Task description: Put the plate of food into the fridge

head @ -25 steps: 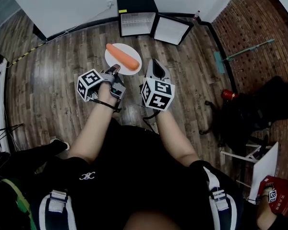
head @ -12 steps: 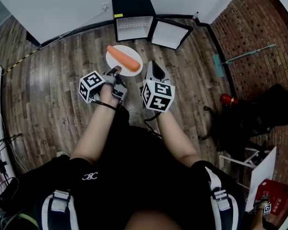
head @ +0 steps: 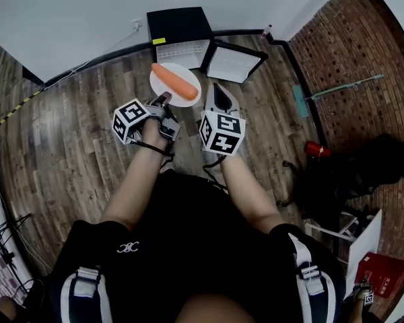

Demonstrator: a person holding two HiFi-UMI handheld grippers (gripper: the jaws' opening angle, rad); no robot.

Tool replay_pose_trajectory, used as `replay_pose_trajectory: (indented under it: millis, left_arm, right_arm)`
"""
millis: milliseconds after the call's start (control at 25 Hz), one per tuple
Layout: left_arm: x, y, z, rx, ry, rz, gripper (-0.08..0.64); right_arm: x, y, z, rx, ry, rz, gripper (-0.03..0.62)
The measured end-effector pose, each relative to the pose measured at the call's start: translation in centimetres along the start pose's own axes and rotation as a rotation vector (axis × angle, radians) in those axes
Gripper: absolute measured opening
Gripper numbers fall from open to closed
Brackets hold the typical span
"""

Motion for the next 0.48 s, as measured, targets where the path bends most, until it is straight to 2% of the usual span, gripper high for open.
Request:
replay_pose_trajectory:
  millis: [240,480]
  left_arm:
    - [-3.6,-0.6,-4.3,0.018,-0.008,0.003,0.015]
    - [-6.1,-0.2,-7.0,0.033,-0.006,-0.009,0.015]
  right_arm:
    - [-5.2,0.8,-0.1,0.004,0.019,0.018,0.014]
    - [-8.9,1.4,0.3,0.023,0.043,0.029,0.014]
Point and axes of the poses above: the fingertips, and each gripper's own axes: x backward along the fingers, y to its left, z out of its underside, the point moved 1 cm from there along x, backward along the fingers, and after that the axes turned 8 degrees about -y, right-handed, at the moved point
